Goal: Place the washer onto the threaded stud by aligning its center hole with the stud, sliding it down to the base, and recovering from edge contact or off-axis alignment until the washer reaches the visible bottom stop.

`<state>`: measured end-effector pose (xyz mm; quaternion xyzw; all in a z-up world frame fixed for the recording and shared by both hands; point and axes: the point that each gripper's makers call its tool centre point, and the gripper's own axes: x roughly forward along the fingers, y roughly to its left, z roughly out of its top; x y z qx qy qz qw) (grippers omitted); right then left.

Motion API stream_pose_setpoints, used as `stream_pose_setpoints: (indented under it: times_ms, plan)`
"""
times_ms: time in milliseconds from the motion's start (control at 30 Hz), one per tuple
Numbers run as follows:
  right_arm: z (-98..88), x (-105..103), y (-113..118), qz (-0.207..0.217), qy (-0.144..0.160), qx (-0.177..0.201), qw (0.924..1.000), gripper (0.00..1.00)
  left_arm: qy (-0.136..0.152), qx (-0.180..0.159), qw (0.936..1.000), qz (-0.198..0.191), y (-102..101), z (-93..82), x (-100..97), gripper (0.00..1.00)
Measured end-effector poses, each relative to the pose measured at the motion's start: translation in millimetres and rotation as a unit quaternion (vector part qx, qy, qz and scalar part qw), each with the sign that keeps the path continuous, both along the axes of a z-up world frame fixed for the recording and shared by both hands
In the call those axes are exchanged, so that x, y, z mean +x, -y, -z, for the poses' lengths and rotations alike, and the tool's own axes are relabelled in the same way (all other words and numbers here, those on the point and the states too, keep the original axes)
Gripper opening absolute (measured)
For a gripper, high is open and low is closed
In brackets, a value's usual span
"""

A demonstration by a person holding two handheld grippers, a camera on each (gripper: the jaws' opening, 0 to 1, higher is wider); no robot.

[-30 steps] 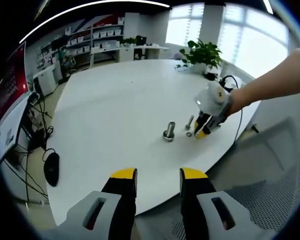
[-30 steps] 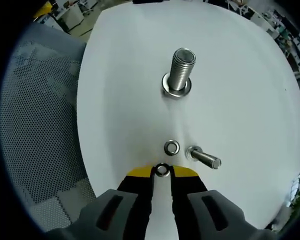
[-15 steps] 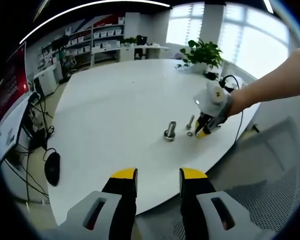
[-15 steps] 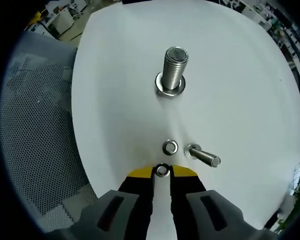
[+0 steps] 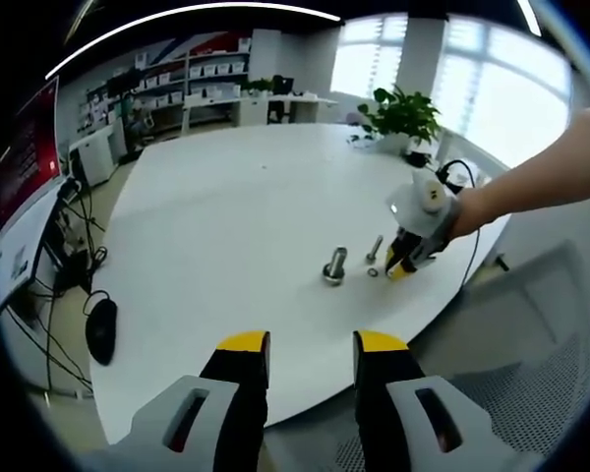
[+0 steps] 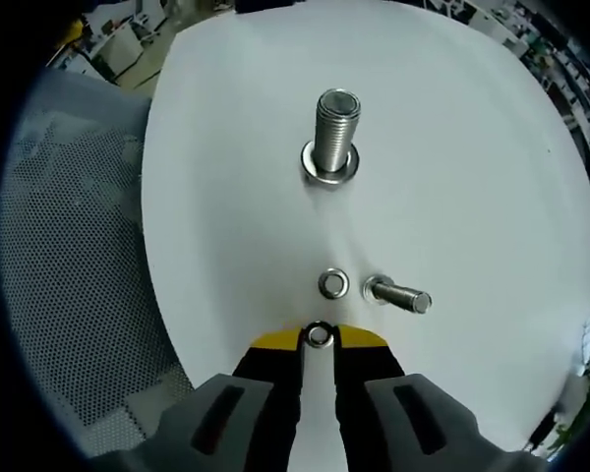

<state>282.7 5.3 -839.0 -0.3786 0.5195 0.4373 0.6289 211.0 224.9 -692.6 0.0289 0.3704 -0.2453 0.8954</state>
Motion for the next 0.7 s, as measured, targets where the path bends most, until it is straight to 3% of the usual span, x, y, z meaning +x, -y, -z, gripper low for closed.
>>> stream_pose_setpoints:
  times_ms: [333,700]
  plan:
    - [-17.4,14.1,17.1,0.014,0.011,0.002,0.9998,0.13,0.011,-0.017,0.9998,-0.006,0.3,-5.9,2.6,0.33]
    - [-39.1,26.3,7.2,0.006,0.031,0.028,0.9991,0.13,0.017,-0.028,0.9995,-0.005,3.0,-9.0,3.2,0.33]
